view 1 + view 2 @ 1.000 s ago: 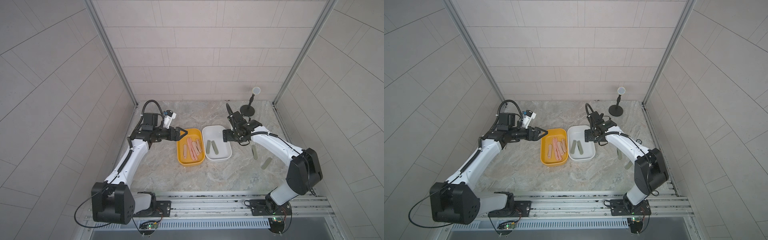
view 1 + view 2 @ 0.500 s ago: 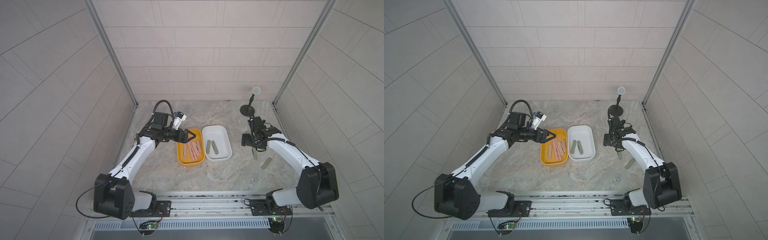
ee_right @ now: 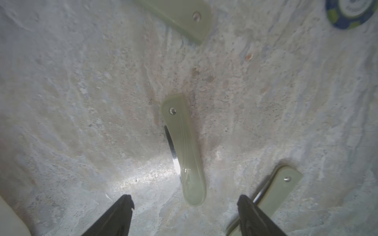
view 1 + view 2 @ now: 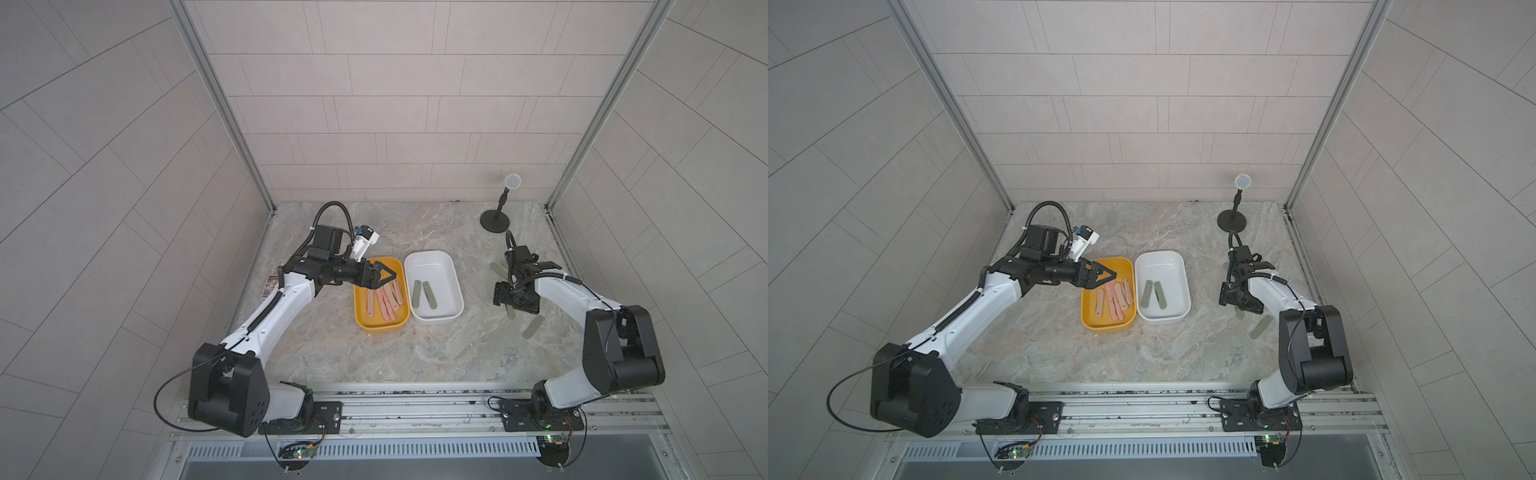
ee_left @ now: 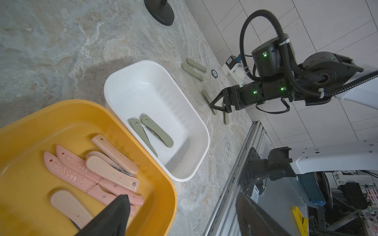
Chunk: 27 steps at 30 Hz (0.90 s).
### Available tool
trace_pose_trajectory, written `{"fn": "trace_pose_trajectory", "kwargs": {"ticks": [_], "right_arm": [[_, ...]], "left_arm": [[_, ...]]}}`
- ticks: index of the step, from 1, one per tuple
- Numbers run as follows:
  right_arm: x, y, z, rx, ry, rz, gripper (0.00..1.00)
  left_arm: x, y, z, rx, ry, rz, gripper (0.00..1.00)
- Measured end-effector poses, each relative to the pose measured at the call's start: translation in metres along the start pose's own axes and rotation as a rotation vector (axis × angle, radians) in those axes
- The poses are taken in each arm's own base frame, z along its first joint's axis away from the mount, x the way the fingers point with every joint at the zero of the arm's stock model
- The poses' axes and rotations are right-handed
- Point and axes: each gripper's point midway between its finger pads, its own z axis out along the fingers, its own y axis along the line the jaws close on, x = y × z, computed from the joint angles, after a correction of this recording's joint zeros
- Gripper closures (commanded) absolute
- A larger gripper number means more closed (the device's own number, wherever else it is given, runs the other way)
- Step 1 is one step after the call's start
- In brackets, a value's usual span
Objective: Place the fruit knives into the storage box by color
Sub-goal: Move the fruit knife to the center of the board.
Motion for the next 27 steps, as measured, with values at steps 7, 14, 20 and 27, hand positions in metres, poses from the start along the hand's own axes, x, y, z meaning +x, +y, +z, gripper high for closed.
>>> {"fn": "trace_pose_trajectory", "kwargs": {"ticks": [7, 14, 20, 27], "right_arm": [[0.000, 0.005, 0.019, -0.026, 0.037, 0.009, 0.19], [-0.005, 0.008, 0.028, -0.049, 0.048, 0.021, 0.26], [-0.009, 0.012, 0.028, -0.067, 0.035, 0.011, 0.53], [-0.009, 0.015, 0.028, -0.085, 0.036, 0.007, 0.70]], "left_arm": [[0.000, 0.001, 0.000, -0.007, -0.001, 0.008, 0.12], [0.000, 0.003, 0.000, -0.018, -0.001, 0.015, 0.12], [0.000, 0.004, 0.000, -0.023, -0.002, 0.017, 0.12], [-0.001, 0.005, -0.001, -0.033, -0.005, 0.025, 0.12]]}}
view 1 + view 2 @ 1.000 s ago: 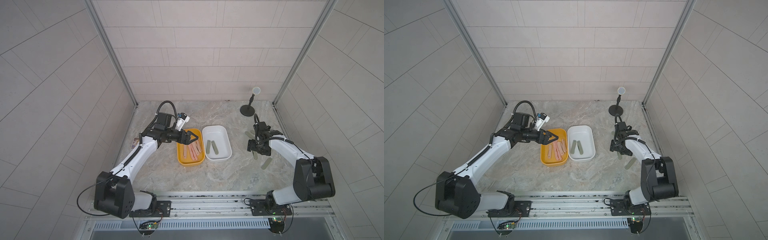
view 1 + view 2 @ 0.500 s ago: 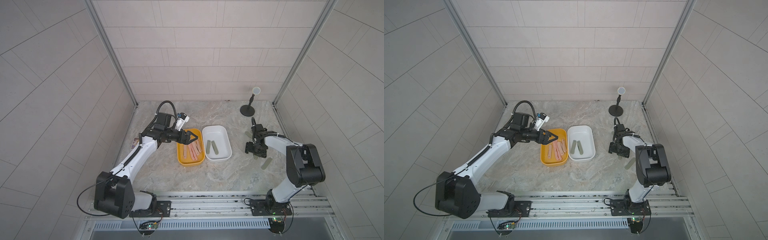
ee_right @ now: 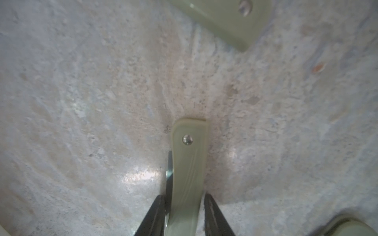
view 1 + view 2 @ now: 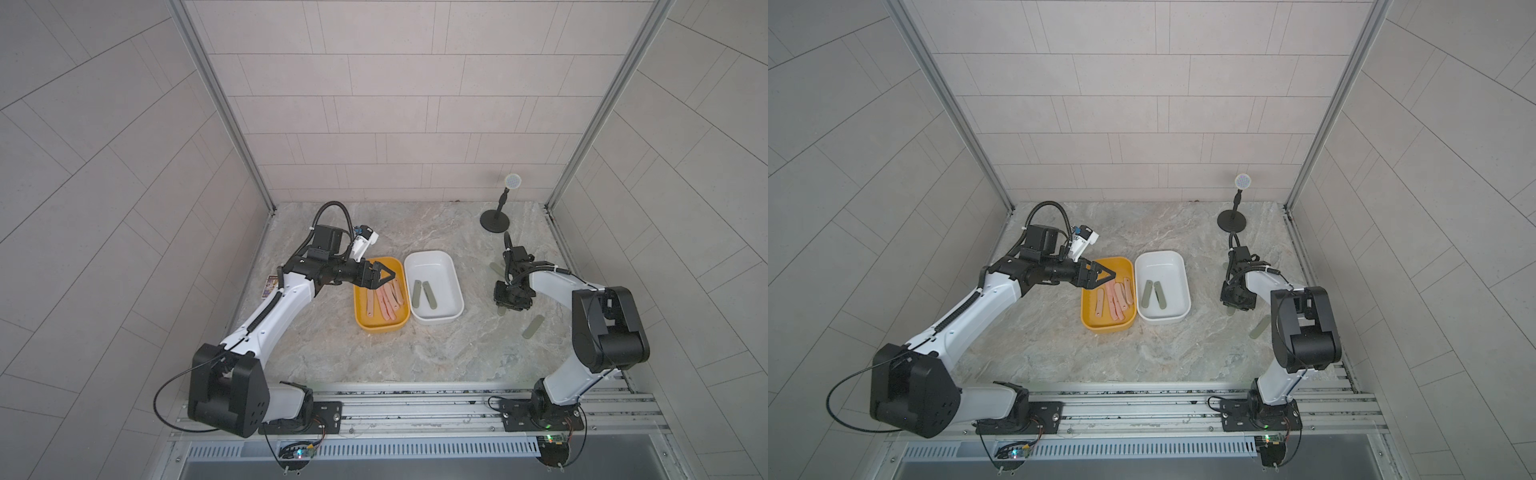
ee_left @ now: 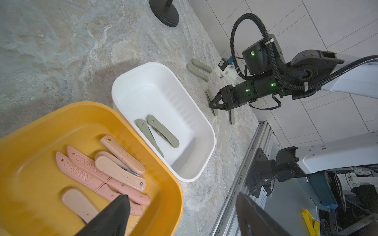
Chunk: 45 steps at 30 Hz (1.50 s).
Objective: Place the fruit knives into the storage box by color
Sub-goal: Move the fruit knife to the center of the board.
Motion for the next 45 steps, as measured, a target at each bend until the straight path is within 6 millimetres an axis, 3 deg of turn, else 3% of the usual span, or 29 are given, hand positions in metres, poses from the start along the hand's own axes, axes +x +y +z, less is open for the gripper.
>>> {"fn": "trace_pose_trajectory", "kwargs": {"ticks": [20, 29, 45], "right_arm": [[-0.014, 0.051, 0.004, -0.012, 0.013, -0.139, 0.70], [-0.006, 0.049, 0.003, 0.017, 0.039, -0.167, 0.54], [0.007, 0.048, 0.002, 0.041, 0.059, -0.195, 0.53]], "left_arm": [[0.002, 0.001, -0.002, -0.014, -0.002, 0.001, 0.12], [0.002, 0.002, -0.005, -0.020, -0.010, 0.001, 0.12], [0.004, 0.007, -0.007, -0.029, -0.012, -0.013, 0.12]]}}
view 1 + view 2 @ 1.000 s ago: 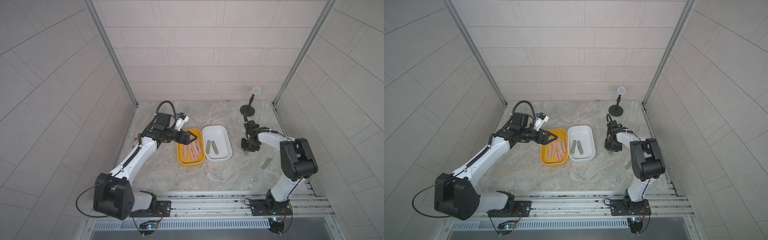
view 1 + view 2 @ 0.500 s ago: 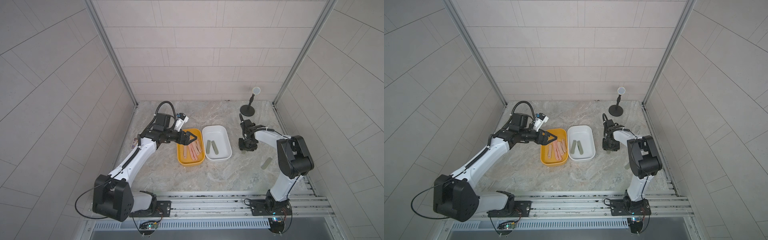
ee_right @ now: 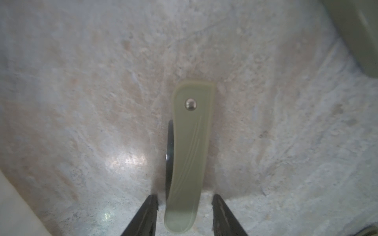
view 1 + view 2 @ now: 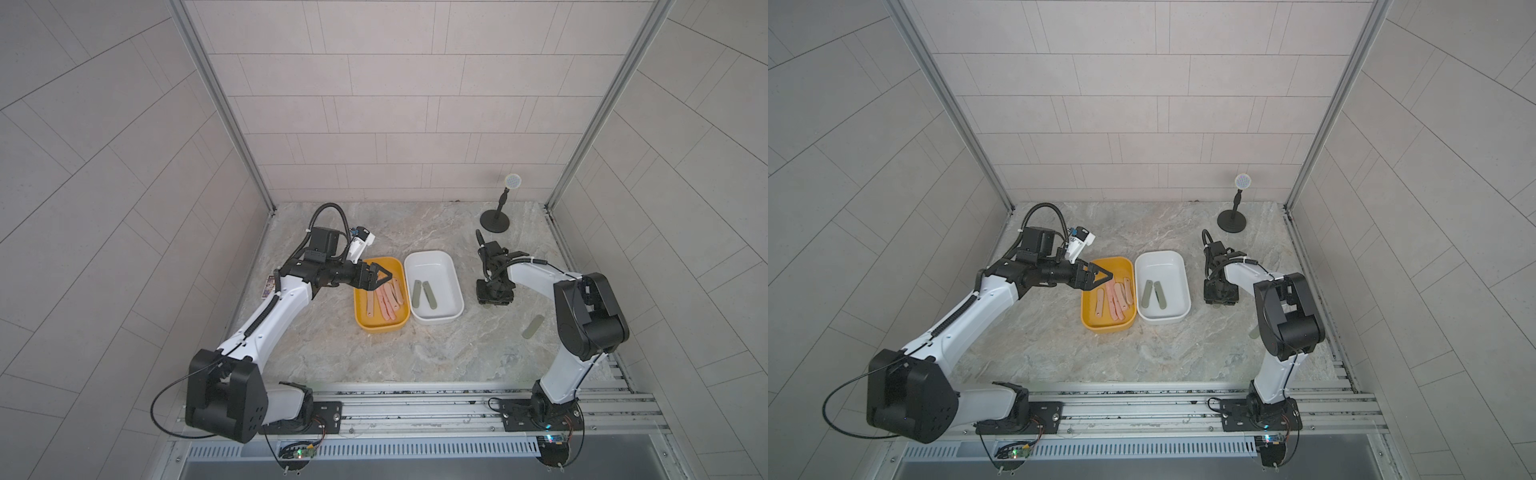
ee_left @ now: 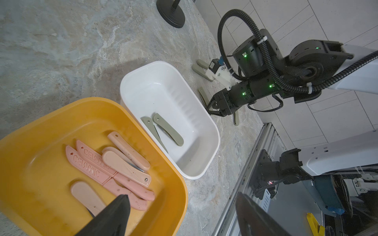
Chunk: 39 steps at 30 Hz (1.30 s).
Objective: Place the fruit knives into the storage box by color
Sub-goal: Move the fruit knife to the center of the board, then pick up the fruit knife from the center of the board.
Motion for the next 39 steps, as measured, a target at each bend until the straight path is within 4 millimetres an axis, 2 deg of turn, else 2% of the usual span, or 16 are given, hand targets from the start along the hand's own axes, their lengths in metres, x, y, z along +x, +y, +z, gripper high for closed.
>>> {"fn": "trace_pose_trajectory", "kwargs": {"ticks": [7, 22, 39], "right_arm": [[-0.0001, 0.0014, 0.0013, -0.025, 0.003, 0.010, 0.54], [-0.0017, -0.0041, 0.0018, -0.038, -0.008, 0.034, 0.74], [0.0049, 0.0043, -0.0020, -0.046, 0.013, 0.007, 0.76]], "left_arm": [[-0.0001, 0.0001, -0.0001, 0.000, 0.000, 0.000, 0.12], [-0.0005, 0.0014, -0.0008, -0.002, -0.003, -0.003, 0.12], [-0.0005, 0.0016, -0.0009, -0.003, -0.003, -0.003, 0.12]]}}
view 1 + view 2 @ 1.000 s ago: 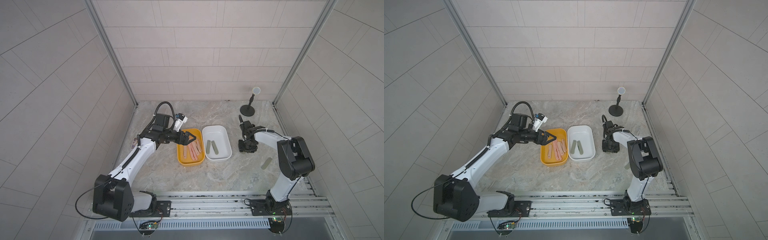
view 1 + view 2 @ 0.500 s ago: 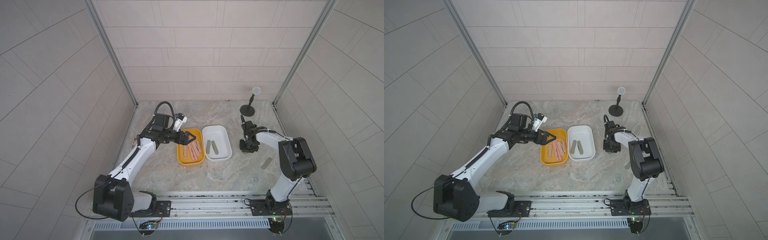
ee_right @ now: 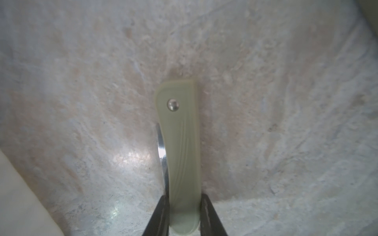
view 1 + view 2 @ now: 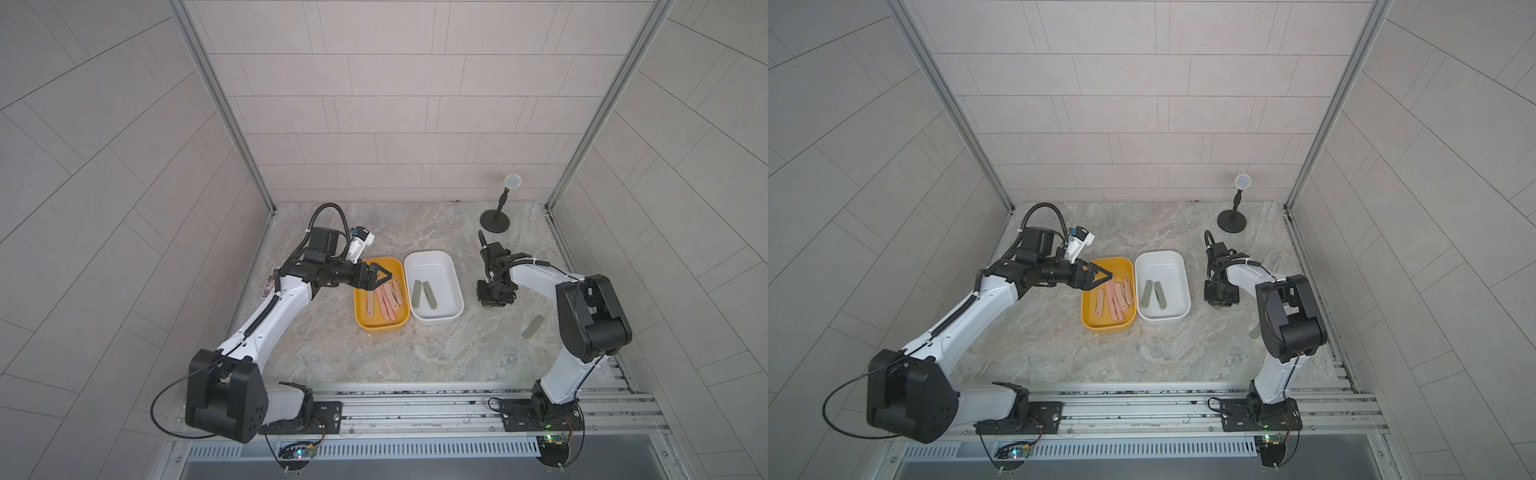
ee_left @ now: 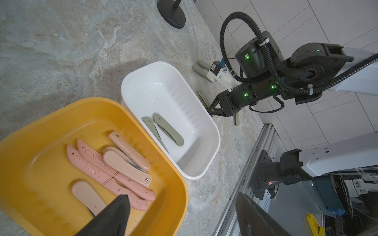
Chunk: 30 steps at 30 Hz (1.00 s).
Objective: Place the fruit knives into the storage box by color
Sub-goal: Pick up the fruit knife from the center of the board, then place the fruit knife in the storage box.
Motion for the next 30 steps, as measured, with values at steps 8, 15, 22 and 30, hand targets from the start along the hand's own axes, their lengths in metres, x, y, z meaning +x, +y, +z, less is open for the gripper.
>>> {"fn": "trace_pose_trajectory", "kwargs": {"ticks": [8, 15, 22, 30], "right_arm": [[-0.010, 0.013, -0.028, -0.022, -0.041, -0.026, 0.76], [-0.026, 0.038, -0.067, -0.063, -0.124, -0.073, 0.76], [-0.031, 0.073, -0.098, -0.102, -0.179, -0.143, 0.76], [-0.029, 0.112, -0.114, -0.139, -0.207, -0.211, 0.76]], "left_arm": [[0.000, 0.001, -0.001, -0.003, -0.002, -0.002, 0.12], [-0.002, 0.007, -0.004, -0.021, -0.012, -0.011, 0.12], [-0.005, 0.012, -0.011, -0.040, -0.028, -0.022, 0.12], [-0.009, 0.019, -0.021, -0.061, -0.055, -0.035, 0.12]]}}
